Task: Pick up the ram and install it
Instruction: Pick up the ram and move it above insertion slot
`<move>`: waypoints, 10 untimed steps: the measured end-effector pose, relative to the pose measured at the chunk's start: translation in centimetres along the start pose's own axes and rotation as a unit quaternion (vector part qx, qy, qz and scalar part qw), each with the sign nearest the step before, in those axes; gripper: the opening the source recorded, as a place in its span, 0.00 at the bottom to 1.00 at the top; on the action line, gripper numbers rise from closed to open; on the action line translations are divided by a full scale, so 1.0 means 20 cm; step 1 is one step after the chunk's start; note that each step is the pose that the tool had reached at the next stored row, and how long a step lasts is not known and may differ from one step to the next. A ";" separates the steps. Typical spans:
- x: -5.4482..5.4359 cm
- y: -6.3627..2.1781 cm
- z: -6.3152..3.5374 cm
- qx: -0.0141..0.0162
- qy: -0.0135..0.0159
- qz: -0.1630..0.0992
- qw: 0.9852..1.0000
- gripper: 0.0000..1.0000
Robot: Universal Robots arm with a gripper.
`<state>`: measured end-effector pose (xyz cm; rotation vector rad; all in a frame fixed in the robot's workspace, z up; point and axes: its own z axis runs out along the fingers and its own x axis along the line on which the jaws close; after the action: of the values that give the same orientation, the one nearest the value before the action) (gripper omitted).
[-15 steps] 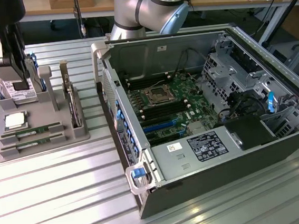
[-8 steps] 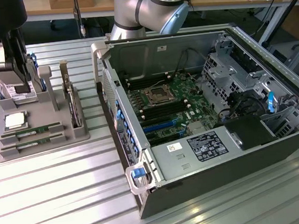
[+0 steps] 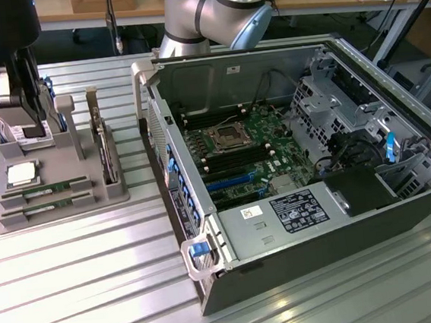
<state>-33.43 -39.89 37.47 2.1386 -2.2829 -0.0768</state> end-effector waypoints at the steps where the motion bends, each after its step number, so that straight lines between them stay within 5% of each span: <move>1: 0.00 0.000 0.004 0.000 0.000 0.000 1.000 0.36; 10: 0.00 -0.002 0.043 0.000 0.000 0.000 1.000 0.36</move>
<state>-33.43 -39.89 36.61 2.1387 -2.2828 -0.0768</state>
